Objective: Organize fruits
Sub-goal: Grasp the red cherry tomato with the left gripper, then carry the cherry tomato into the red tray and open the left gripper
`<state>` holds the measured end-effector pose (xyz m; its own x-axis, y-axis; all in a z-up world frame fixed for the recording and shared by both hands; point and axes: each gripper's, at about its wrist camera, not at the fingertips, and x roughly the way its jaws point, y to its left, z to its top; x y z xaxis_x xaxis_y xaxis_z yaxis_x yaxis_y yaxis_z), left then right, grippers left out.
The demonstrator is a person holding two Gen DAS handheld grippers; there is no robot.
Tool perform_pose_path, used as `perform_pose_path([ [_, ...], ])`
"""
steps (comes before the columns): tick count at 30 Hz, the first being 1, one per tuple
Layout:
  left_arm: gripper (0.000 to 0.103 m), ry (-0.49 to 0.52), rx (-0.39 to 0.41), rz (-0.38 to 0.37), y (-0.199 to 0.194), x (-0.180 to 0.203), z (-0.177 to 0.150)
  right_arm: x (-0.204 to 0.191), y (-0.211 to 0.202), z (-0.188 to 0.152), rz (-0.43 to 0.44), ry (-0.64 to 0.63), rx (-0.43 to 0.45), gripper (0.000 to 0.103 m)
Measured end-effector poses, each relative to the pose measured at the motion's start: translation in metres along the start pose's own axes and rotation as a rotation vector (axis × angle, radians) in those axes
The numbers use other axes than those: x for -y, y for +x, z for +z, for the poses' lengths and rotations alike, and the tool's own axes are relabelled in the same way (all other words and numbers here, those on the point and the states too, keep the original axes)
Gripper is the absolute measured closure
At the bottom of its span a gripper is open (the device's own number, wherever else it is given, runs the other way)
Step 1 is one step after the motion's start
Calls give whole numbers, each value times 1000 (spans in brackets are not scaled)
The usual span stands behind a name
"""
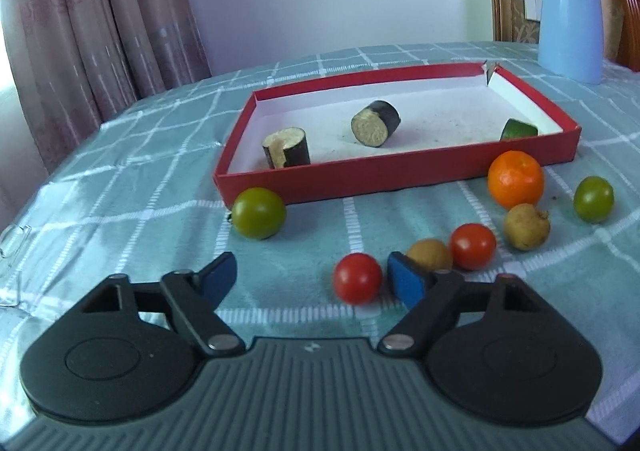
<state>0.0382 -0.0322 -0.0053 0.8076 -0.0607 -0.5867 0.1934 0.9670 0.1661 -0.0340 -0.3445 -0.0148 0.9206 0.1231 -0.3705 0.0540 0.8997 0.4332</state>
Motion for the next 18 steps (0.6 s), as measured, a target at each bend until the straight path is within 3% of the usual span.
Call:
perform_pose_path([
  [2,34,-4,3,-19,0,0,-1,0,1,0,-1,-1,-3,39],
  [4,56,-12,8,-51,-2,-1,-2,0,2,0,-4,-4,-9,39],
  [8,79,-9,20,-93,-6,3,-4,0,2,0,-2,-1,-12,39],
  [18,80,-37,39,-99,-10,2,-10,3,2,0,-1,19,-4,39],
])
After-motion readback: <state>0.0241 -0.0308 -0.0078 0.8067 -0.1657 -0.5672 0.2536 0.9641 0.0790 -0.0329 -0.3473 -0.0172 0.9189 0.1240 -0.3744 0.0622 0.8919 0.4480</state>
